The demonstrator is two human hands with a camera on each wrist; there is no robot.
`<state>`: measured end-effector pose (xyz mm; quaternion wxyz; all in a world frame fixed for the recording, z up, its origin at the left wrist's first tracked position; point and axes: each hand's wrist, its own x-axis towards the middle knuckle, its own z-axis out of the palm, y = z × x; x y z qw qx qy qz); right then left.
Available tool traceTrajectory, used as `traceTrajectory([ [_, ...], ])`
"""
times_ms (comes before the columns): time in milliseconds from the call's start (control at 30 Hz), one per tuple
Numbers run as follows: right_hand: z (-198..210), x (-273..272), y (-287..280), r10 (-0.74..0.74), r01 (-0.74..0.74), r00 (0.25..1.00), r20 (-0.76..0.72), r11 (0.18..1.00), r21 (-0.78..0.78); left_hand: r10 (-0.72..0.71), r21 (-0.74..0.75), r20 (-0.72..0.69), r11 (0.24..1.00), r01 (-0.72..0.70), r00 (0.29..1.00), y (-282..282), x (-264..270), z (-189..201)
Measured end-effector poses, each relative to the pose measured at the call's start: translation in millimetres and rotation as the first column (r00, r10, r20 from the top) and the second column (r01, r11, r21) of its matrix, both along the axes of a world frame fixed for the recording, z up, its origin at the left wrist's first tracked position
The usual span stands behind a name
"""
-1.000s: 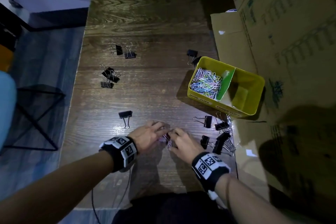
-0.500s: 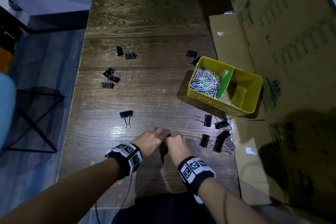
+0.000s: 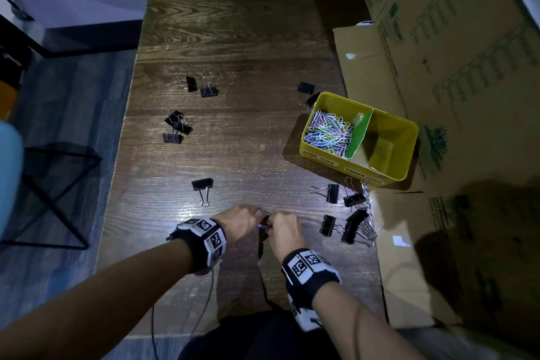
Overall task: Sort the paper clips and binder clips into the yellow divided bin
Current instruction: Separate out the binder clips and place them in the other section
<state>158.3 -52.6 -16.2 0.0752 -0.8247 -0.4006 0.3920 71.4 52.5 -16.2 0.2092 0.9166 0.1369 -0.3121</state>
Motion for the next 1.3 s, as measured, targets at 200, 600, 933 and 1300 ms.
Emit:
traceTrajectory([
  [200, -4.8, -5.8, 0.7, -0.042, 0.042, 0.999, 0.033, 0.999, 0.018, 0.229, -0.215, 0.265, 0.961, -0.175, 0.937, 6.1, -11.4, 2.5],
  [600, -12.3, 30.0, -15.7, -0.493, 0.618, 0.666, -0.56, 0.785, 0.044, 0.874, -0.656, -0.037, 0.344, -0.672, 0.484, 29.7, -31.8, -6.1],
  [933, 8.1, 57.4, -11.7, -0.425, 0.813, 0.157, -0.892, 0.568, -0.127, 0.877, -0.813, -0.473, -0.398, -0.425, 0.084, 30.5, -28.0, 13.1],
  [1300, -5.7, 36.6, 11.5, 0.069, -0.085, 0.992, 0.103, 0.984, 0.159, 0.83, -0.305, 0.246, 0.556, -0.773, 0.5, 25.7, -29.6, -16.6],
])
